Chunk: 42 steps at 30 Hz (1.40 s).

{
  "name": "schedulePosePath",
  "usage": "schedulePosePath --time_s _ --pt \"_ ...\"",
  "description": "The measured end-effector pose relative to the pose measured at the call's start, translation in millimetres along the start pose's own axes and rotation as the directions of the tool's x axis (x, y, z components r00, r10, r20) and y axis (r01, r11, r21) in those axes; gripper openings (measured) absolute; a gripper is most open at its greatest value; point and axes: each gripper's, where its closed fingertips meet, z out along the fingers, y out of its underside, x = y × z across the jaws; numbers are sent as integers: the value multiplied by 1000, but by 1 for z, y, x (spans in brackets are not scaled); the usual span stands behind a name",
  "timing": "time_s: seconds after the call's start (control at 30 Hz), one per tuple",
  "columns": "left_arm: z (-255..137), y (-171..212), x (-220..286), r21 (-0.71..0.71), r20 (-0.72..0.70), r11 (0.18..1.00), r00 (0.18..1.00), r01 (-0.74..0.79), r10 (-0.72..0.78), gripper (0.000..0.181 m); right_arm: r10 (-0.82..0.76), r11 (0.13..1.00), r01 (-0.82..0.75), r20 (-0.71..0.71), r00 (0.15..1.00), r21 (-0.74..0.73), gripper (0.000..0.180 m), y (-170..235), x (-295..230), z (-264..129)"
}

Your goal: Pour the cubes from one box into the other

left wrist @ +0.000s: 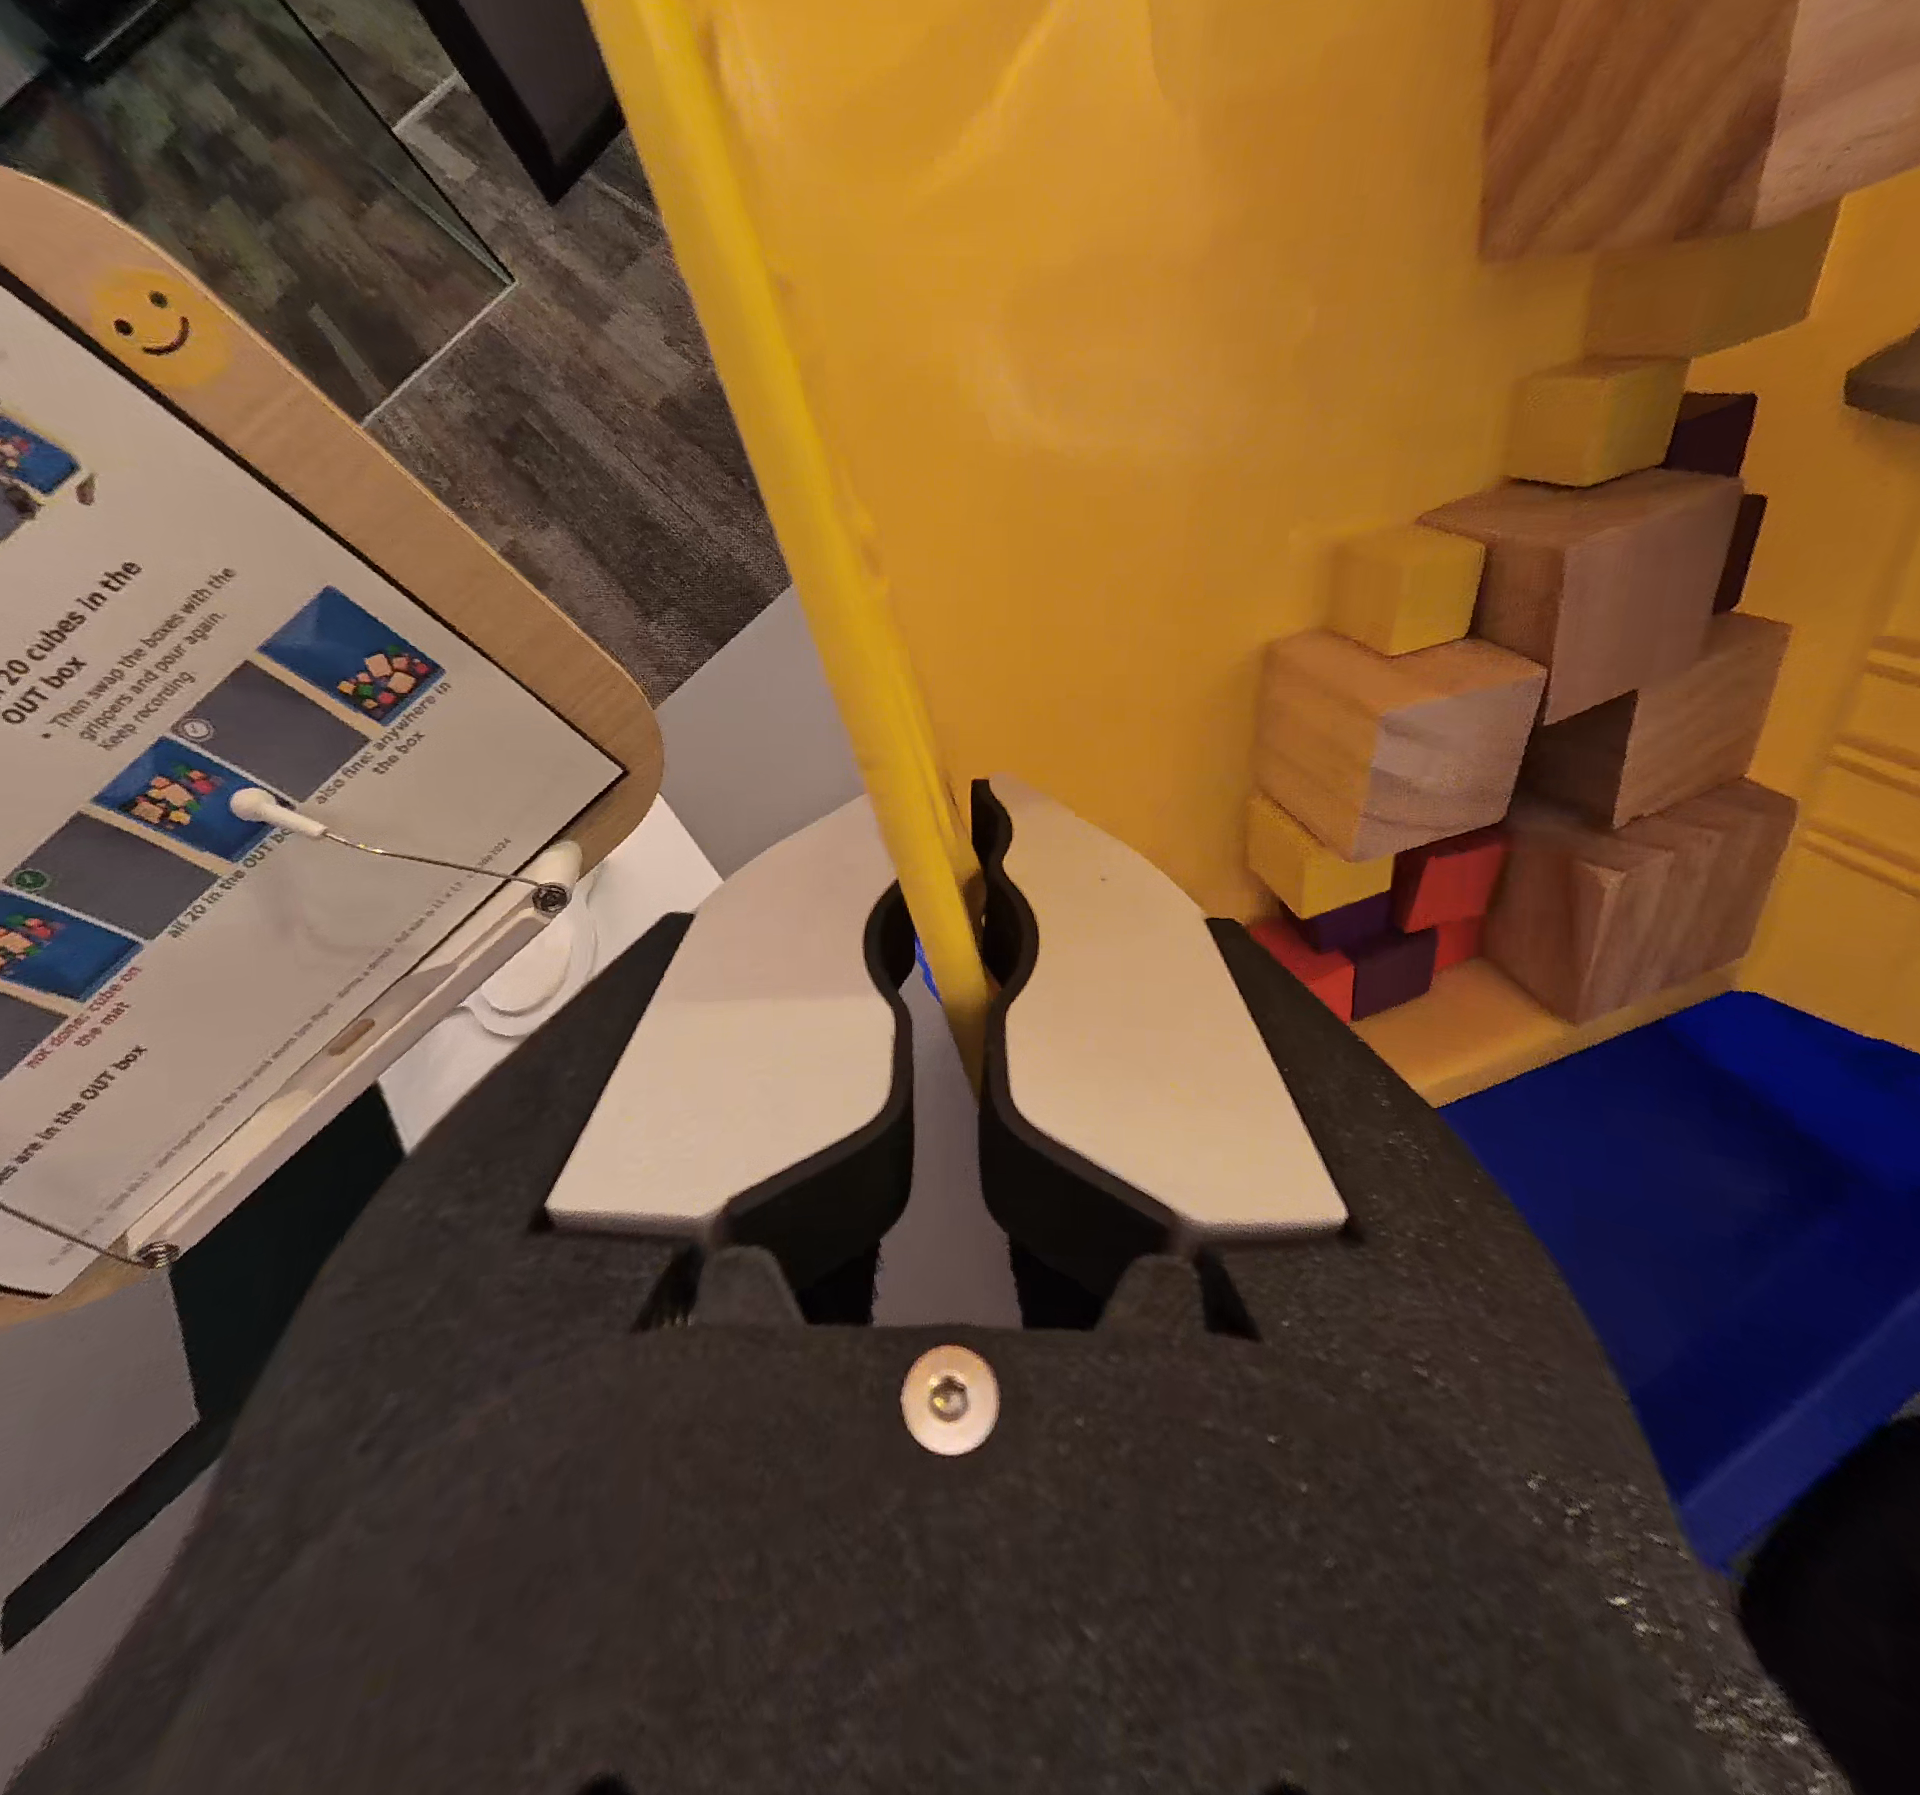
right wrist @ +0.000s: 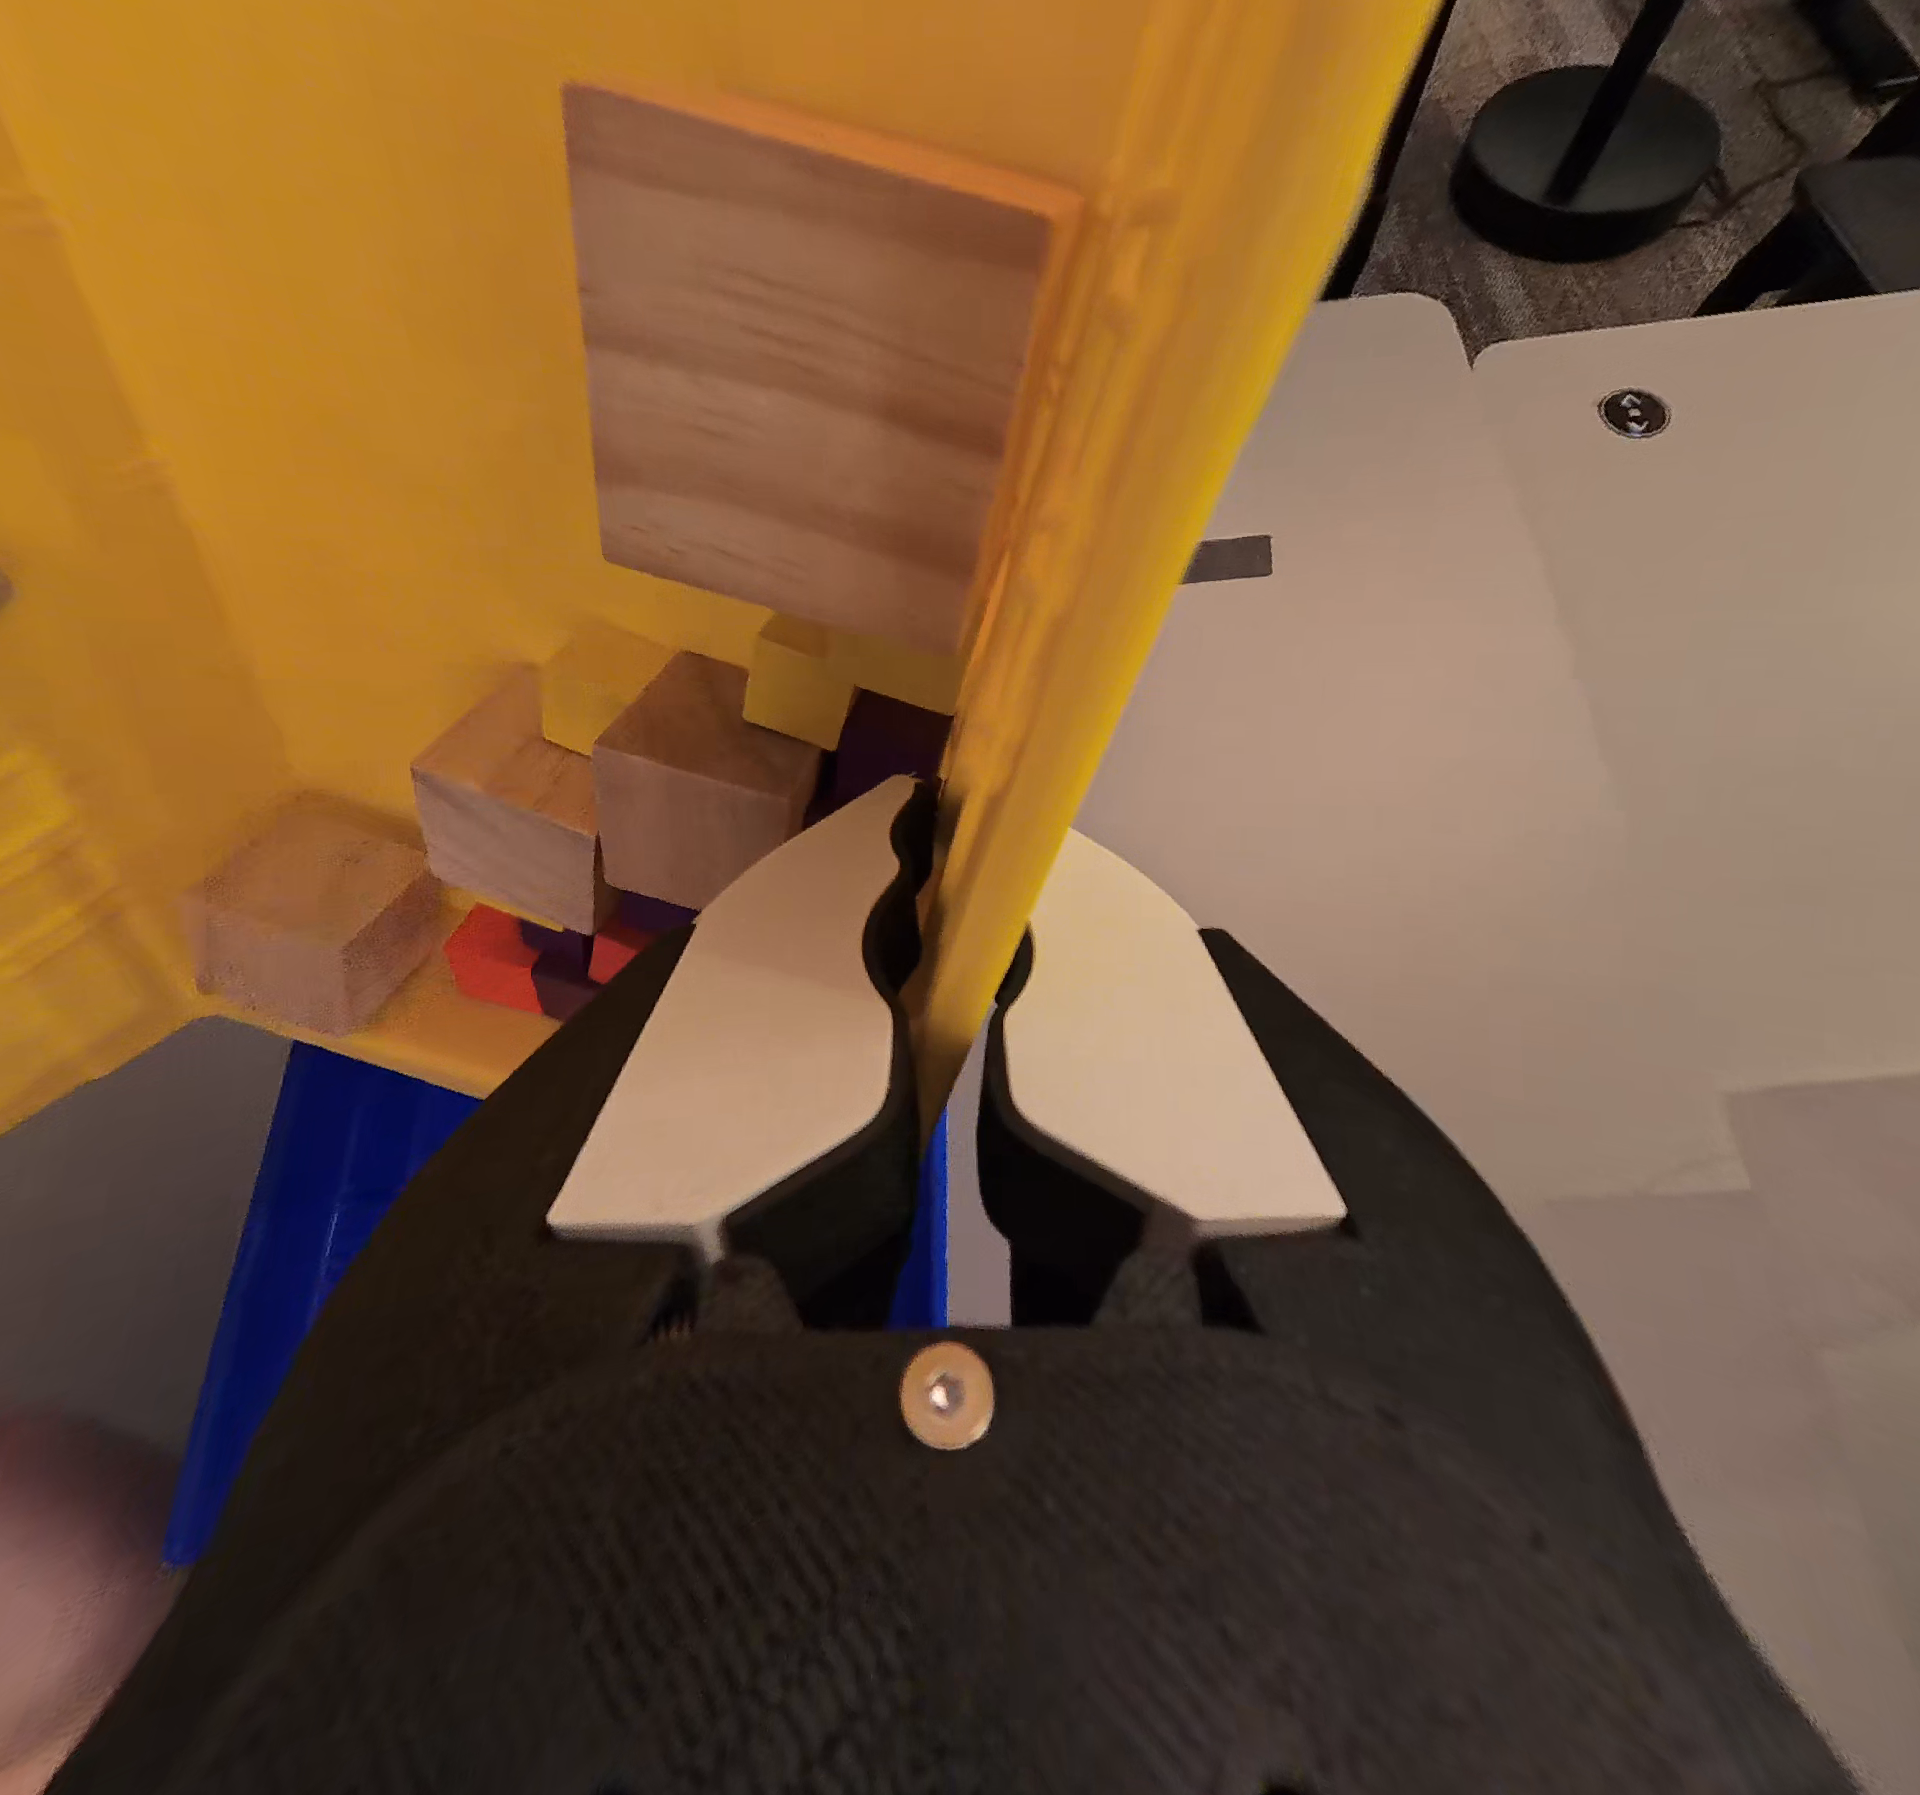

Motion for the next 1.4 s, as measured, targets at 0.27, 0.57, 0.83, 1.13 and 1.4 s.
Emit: schedulePosePath --time_s 0.27,0.57,0.83,1.13,1.4 --pt "2 -13 -7 103 36 995 999 -9 6 8 -14 995 16 -19 1000 102 5 -15 1 1" --pt "-17 -30 -11 237 90 971 996 -45 24 10 -38 966 40 -14 999 257 5 -37 -1 -12" --pt "-32 -35 -11 327 112 942 993 -78 43 13 -51 936 39 25 998 350 5 -46 -6 -19" --pt "-37 -38 -24 380 167 921 986 -88 26 11 -86 906 77 1 996 416 5 -56 -16 -19" --pt "-43 -43 -26 426 196 897 980 -115 33 11 -96 876 88 -8 995 473 5 -62 -17 -25"
